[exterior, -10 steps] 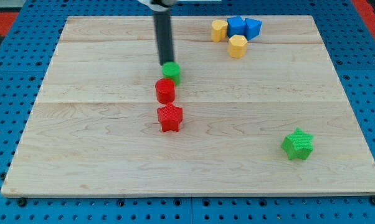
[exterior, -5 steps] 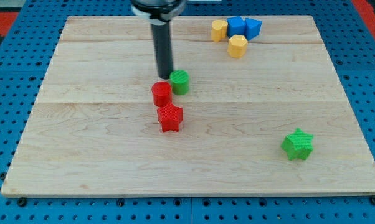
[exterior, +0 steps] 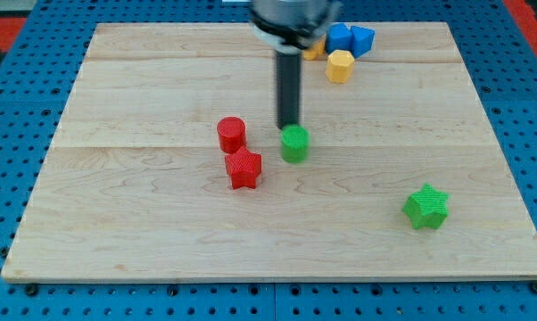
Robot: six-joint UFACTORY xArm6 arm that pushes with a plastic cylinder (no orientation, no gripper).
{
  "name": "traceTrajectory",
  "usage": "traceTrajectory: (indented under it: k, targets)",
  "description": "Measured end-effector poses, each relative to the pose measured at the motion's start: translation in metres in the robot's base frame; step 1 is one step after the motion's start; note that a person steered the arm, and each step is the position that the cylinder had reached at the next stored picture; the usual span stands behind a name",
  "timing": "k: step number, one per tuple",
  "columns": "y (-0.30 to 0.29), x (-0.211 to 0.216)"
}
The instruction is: Push green circle to green star
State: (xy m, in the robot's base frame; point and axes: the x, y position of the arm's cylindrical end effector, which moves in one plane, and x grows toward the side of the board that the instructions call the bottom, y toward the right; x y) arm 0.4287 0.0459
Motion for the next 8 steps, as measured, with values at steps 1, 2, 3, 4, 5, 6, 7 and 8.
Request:
traceTrajectory:
  k: [1,2,3,4,5,6,7,8]
  targets:
    - [0.041,0.02]
    - [-0.014,-0.006]
    - [-0.024,0.045]
    - [0.028,0.063]
    - [0.056,0.064]
    - [0.017,0.055]
    - [0.067,0.047]
    - [0.099,0.047]
